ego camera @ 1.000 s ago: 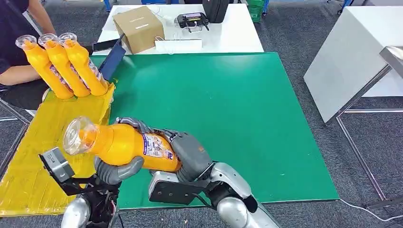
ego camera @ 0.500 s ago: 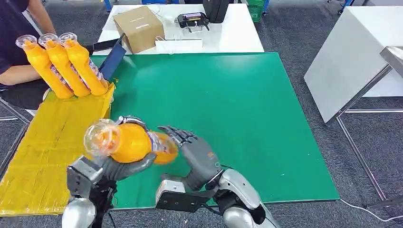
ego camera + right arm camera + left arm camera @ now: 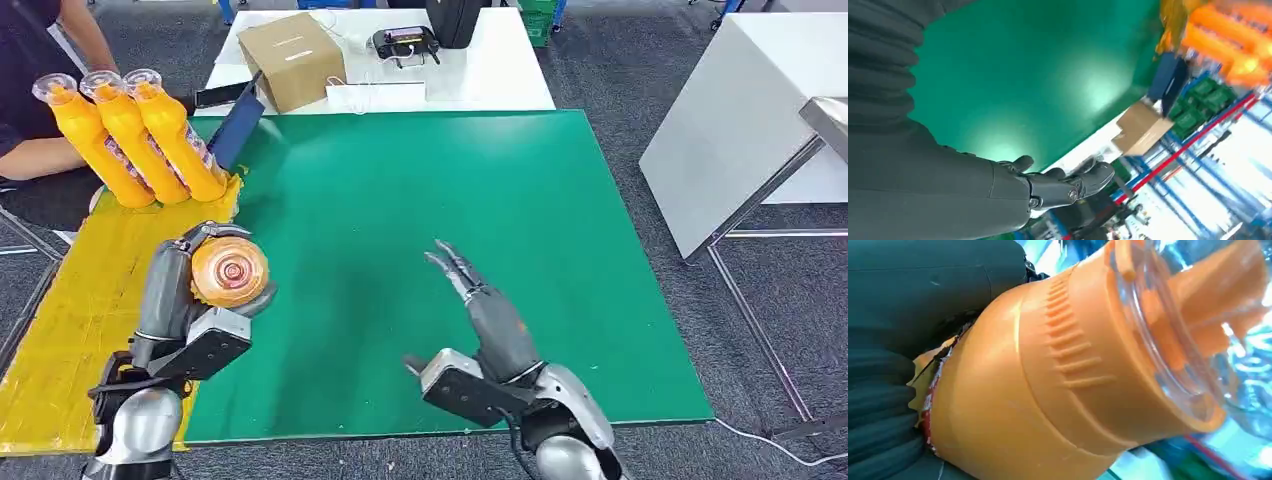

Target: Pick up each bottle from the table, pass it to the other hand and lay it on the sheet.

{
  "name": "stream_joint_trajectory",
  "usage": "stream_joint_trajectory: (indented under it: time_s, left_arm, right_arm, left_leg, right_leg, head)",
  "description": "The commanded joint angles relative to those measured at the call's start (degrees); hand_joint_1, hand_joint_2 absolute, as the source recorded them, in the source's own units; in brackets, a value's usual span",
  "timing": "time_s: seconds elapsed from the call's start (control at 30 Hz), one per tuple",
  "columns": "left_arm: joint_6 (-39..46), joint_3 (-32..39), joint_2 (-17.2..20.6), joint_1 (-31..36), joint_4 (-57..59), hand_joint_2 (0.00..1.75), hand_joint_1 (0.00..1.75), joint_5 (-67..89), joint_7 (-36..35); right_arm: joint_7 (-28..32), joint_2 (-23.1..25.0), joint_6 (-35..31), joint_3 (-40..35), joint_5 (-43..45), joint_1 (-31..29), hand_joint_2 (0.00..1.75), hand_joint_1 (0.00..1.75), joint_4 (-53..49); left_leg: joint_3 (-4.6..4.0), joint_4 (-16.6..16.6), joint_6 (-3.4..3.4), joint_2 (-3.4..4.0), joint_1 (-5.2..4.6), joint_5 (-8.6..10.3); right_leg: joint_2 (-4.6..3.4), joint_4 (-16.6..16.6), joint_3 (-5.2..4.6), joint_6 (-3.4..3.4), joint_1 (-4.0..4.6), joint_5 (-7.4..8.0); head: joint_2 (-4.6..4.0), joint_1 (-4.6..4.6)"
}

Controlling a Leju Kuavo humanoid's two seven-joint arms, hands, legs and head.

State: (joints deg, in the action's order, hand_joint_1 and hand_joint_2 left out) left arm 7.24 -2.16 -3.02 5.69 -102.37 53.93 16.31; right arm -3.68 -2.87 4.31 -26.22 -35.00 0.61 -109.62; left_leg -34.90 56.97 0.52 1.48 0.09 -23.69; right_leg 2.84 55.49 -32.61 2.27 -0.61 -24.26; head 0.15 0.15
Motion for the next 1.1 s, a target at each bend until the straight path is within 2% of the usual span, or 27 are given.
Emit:
stream_joint_trajectory:
  time_s: [0.03, 0.17, 0.23, 0.27, 0.3, 0.43, 0.53, 0.73, 0.8, 0.83, 0.87, 1.1]
  left_arm:
    - [3.3, -2.23, 13.28, 11.18, 26.21, 1.75, 1.75, 23.45, -3.84]
    - [2.5, -8.64, 17.51, 16.16, 38.44, 1.75, 1.75, 31.95, -7.7]
    - [2.97, -9.35, 18.07, 16.72, 39.88, 1.75, 1.75, 32.74, -8.07]
    - [3.06, -9.4, 18.18, 16.83, 40.06, 1.75, 1.75, 32.7, -8.08]
    - [3.0, -9.6, 18.3, 16.81, 39.97, 1.75, 1.75, 32.82, -8.11]
    - [-0.28, -11.63, 20.93, 18.34, 43.46, 1.75, 1.75, 32.98, -8.7]
    - [-3.53, -12.94, 23.63, 20.07, 46.91, 1.75, 1.75, 29.57, -5.52]
    - [-9.23, -15.57, 26.16, 21.71, 43.17, 1.75, 1.75, 23.81, -3.54]
    - [-8.81, -16.5, 27.65, 21.26, 41.21, 1.75, 1.75, 19.11, 1.74]
    - [-8.5, -16.7, 28.38, 20.9, 41.36, 0.0, 0.38, 17.87, 0.76]
    - [-9.42, -17.22, 27.77, 20.98, 42.13, 0.0, 0.0, 19.08, -2.19]
    - [-9.46, -18.1, 26.81, 21.13, 42.88, 0.0, 0.0, 19.84, -3.21]
  right_arm:
    - [2.22, -6.77, 1.78, 10.91, 2.85, 3.15, 0.0, 0.0, -4.68]
    - [2.38, -8.26, 2.32, 11.52, 3.38, 2.16, 0.0, 0.0, -4.54]
    - [2.31, -8.32, 2.45, 11.51, 3.44, 1.43, 0.0, 0.0, -4.21]
    - [2.22, -8.24, 2.52, 11.52, 3.51, 1.08, 0.0, 0.0, -4.13]
    - [2.22, -8.22, 2.54, 11.37, 3.5, 0.96, 0.0, 0.0, -4.03]
    - [1.68, -8.74, 2.79, 10.87, 4.27, -0.52, 0.0, 0.0, -3.34]
    - [1.45, -9.44, 2.82, 10.99, 5.22, -2.17, 0.0, 0.0, -3.0]
    - [0.44, -9.74, 3.49, 10.21, 5.82, -4.87, 0.0, 0.0, -3.59]
    - [0.44, -9.78, 3.52, 9.43, 5.7, -5.08, 0.0, 0.0, -3.78]
    - [0.47, -9.66, 3.21, 9.22, 5.78, -4.94, 0.0, 0.0, -3.48]
    - [0.27, -9.37, 3.15, 9.19, 5.36, -4.54, 0.0, 0.0, -3.11]
    - [0.41, -9.16, 2.7, 9.07, 4.77, -4.07, 0.0, 0.0, -2.64]
  left_leg:
    - [0.27, -0.08, -0.05, -0.4, 0.02, 0.0]
    - [0.32, -0.11, -0.05, -0.5, 0.02, 0.04]
    - [0.41, -0.04, -0.09, -0.53, 0.06, 0.0]
    - [0.2, -0.07, -0.03, -0.22, 0.0, 0.03]
    - [0.22, -0.04, -0.04, -0.23, 0.01, 0.0]
    - [0.34, 0.07, -0.04, -0.11, 0.07, -0.13]
    - [0.2, -0.01, -0.01, -0.01, 0.02, -0.01]
    - [0.02, 0.16, -0.02, -0.06, 0.09, -0.03]
    - [-0.04, 0.05, 0.01, -0.03, 0.03, 0.05]
    - [0.04, 0.08, -0.01, -0.06, 0.05, 0.0]
    - [0.01, 0.06, -0.01, 0.04, 0.06, 0.01]
    - [0.17, 0.02, -0.02, -0.1, 0.06, -0.02]
  right_leg:
    - [0.04, -0.05, 0.35, -0.09, -0.02, -0.1]
    - [0.11, -0.09, 0.44, -0.1, -0.03, -0.1]
    - [-0.06, -0.01, 0.53, -0.17, -0.02, -0.14]
    - [-0.06, -0.03, 0.22, -0.07, -0.03, -0.05]
    - [-0.1, -0.01, 0.26, -0.09, -0.04, -0.08]
    - [-0.36, 0.06, 0.39, -0.13, 0.01, -0.19]
    - [-0.27, 0.03, 0.22, -0.09, -0.01, -0.06]
    - [-0.29, 0.15, 0.06, -0.09, 0.06, -0.07]
    - [-0.15, 0.07, -0.02, -0.05, 0.01, -0.01]
    - [-0.22, 0.09, 0.07, -0.07, 0.02, -0.06]
    - [-0.25, 0.06, 0.04, -0.06, 0.03, -0.02]
    - [-0.23, 0.03, 0.25, -0.09, 0.01, -0.08]
  head:
    - [0.0, 0.0]
    - [0.0, 0.0]
    - [0.0, -0.02]
    - [0.0, 0.02]
    - [0.0, 0.02]
    - [0.0, 0.0]
    - [0.0, 0.0]
    - [0.0, 0.02]
    - [0.0, 0.0]
    - [0.0, 0.02]
    - [0.0, 0.0]
    - [0.0, 0.0]
